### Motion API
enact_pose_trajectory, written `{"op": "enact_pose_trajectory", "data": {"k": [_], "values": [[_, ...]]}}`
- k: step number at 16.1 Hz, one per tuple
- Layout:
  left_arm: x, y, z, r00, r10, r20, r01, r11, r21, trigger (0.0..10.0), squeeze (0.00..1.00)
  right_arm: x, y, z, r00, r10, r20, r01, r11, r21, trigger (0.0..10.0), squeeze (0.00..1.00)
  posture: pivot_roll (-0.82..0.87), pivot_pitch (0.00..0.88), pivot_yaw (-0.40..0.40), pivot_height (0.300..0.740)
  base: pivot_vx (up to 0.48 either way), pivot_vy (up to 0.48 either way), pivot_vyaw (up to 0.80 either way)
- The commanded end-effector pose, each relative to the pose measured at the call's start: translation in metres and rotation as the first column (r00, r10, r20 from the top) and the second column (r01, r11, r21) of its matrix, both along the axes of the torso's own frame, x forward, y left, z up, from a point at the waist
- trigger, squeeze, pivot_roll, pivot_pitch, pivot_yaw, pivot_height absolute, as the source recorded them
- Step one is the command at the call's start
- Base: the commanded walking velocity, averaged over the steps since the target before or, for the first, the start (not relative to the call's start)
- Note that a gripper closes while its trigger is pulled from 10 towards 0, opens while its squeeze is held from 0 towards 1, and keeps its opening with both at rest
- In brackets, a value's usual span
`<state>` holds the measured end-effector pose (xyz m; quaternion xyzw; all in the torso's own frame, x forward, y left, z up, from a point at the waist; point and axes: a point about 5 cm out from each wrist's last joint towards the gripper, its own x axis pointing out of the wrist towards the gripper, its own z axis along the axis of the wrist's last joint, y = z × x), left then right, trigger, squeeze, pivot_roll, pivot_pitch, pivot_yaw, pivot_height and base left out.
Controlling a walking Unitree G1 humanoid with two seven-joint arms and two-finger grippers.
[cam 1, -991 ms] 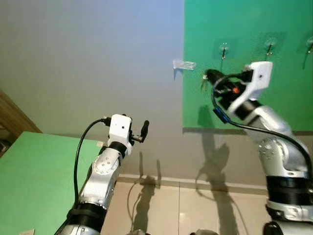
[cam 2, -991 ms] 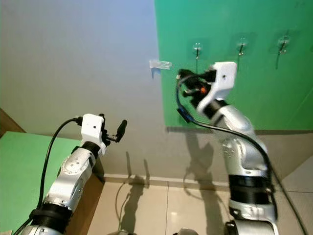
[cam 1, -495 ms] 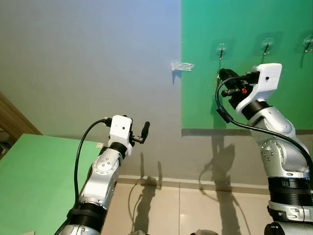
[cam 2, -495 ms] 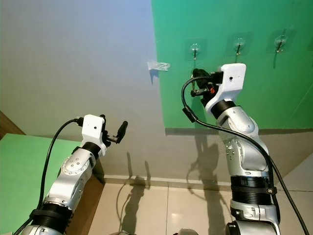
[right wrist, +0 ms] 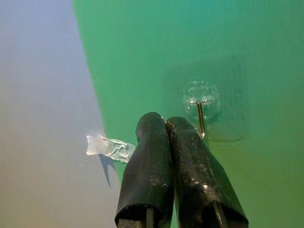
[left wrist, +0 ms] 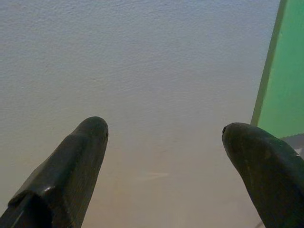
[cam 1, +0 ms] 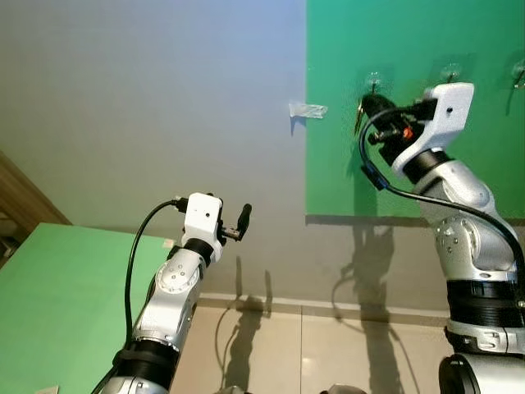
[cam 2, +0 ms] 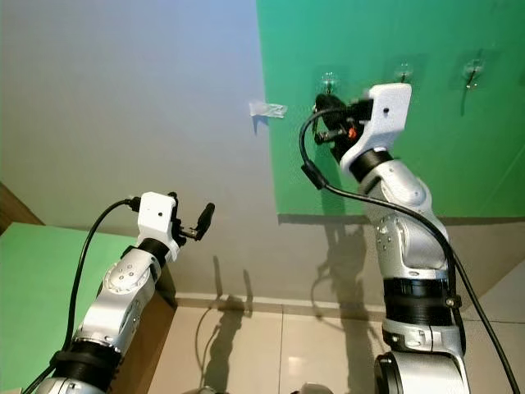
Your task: Hang keys on a hook
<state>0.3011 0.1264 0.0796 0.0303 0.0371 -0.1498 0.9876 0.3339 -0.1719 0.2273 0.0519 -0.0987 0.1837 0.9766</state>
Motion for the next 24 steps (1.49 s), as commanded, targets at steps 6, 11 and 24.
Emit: {"op": "enact_pose_trajectory", "data": {"k": [6, 11, 24], "values": [[-0.002, 0.005, -0.001, 1.000, 0.008, -0.001, -0.008, 1.000, 0.015, 10.0, 0.00, 0.006, -0.001, -0.006, 0.999, -0.018, -0.030, 0.020, 0.997, 0.071, 0.0, 0.00, -0.23, 0.000, 0.129, 0.740, 0.000, 0.000, 0.00], [-0.002, 0.004, -0.001, 1.000, -0.001, -0.003, 0.001, 1.000, 0.019, 10.0, 0.00, 0.005, -0.008, -0.007, 0.998, -0.044, -0.042, 0.048, 0.993, 0.109, 0.0, 0.00, -0.24, 0.000, 0.134, 0.740, 0.000, 0.000, 0.00], [-0.002, 0.002, -0.001, 1.000, -0.001, -0.005, 0.001, 1.000, 0.011, 10.0, 0.00, 0.006, -0.006, -0.003, 0.999, -0.022, -0.046, 0.029, 0.987, 0.160, 0.0, 0.00, -0.24, 0.000, 0.128, 0.740, 0.000, 0.000, 0.00]]}}
